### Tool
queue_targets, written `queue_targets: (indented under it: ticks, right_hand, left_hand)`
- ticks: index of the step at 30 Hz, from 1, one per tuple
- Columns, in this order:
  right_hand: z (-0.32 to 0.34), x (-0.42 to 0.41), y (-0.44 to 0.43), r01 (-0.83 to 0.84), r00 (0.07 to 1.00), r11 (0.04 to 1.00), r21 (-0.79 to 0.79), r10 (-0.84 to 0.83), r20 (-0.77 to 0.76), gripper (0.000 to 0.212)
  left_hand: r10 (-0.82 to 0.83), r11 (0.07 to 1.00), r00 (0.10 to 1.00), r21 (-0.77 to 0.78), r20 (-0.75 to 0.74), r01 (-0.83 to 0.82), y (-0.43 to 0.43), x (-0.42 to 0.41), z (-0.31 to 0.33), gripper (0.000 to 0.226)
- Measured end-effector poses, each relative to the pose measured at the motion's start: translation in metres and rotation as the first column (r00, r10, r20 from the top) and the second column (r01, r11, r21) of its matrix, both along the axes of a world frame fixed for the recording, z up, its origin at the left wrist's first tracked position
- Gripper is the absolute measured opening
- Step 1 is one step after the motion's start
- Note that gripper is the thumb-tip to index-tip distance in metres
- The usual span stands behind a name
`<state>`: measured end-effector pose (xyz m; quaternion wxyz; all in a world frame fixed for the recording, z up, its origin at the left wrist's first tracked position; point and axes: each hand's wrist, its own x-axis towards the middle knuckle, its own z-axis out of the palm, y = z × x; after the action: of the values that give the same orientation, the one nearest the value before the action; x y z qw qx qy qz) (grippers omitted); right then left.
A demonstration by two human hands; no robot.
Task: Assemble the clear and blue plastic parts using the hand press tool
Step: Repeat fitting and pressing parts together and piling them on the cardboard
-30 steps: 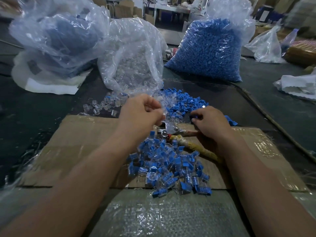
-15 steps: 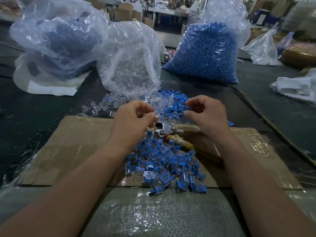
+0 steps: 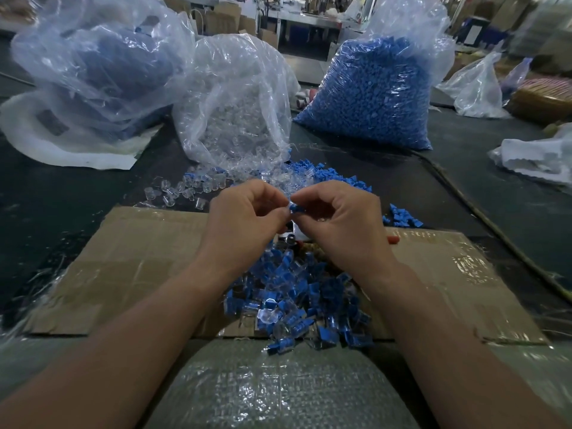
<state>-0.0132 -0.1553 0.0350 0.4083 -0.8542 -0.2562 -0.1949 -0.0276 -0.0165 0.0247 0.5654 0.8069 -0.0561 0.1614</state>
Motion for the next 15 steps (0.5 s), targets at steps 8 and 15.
queue_targets:
  ticks: [8, 15]
  right_hand:
    - [0.001, 0.001, -0.002, -0.044, 0.996, 0.987, 0.154, 0.056, -0.075, 0.024]
    - [0.002, 0.0, -0.004, -0.158, 0.982, 0.973, 0.168, 0.173, -0.078, 0.027]
  left_hand:
    - [-0.121, 0.963, 0.989, -0.251, -0.089, 0.096, 0.004, 0.0, 0.008, 0.018]
    - [-0.195, 0.912, 0.97, -0.391, -0.145, 0.125, 0.007, -0.001, 0.012, 0.014]
